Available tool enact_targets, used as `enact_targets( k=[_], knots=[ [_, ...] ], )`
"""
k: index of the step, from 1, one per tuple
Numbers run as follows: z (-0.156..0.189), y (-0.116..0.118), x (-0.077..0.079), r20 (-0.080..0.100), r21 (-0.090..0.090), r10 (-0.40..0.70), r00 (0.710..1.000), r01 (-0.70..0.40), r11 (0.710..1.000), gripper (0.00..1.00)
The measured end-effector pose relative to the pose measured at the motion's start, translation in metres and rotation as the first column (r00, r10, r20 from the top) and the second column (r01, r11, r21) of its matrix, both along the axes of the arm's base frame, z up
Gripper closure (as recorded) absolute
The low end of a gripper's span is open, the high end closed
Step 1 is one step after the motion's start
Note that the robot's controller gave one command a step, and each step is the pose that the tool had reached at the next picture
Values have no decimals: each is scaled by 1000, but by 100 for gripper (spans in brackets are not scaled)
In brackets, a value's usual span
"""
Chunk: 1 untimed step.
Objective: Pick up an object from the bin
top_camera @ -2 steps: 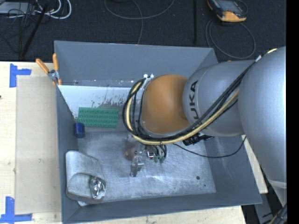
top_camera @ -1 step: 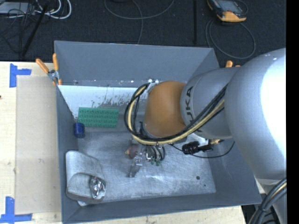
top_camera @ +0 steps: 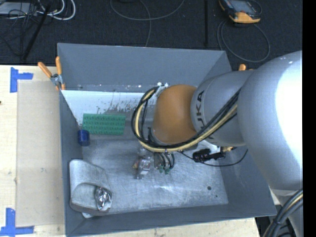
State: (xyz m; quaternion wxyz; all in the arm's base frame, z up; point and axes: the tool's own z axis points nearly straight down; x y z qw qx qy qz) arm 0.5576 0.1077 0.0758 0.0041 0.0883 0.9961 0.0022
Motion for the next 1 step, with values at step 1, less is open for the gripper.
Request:
enact_targets(
  k=[1],
  knots=[
    [151, -3, 14, 0, -2, -7, 1000, 7, 1000, 100]
  ],
)
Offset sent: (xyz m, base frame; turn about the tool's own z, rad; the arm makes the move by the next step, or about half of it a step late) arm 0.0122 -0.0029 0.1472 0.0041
